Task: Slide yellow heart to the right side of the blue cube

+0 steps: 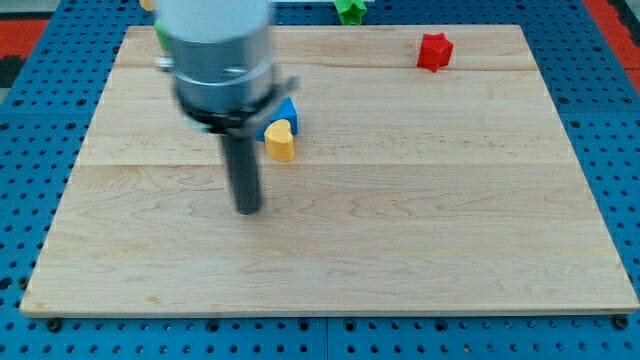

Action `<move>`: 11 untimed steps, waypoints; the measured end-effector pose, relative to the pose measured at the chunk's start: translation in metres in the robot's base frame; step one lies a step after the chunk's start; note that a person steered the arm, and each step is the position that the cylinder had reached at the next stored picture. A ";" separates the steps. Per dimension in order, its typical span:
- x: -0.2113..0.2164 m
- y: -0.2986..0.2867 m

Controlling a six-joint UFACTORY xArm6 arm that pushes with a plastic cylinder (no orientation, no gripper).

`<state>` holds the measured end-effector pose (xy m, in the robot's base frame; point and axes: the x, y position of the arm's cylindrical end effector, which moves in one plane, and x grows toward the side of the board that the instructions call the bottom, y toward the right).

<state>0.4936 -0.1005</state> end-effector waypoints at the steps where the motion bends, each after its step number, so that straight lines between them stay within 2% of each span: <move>1: -0.051 -0.002; 2: -0.071 0.016; 3: -0.071 0.104; 4: -0.074 0.129; 5: -0.106 0.117; 6: -0.175 0.080; 7: -0.166 0.090; 8: -0.128 0.081; 9: -0.104 0.107; 11: -0.119 0.166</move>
<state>0.3745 0.0650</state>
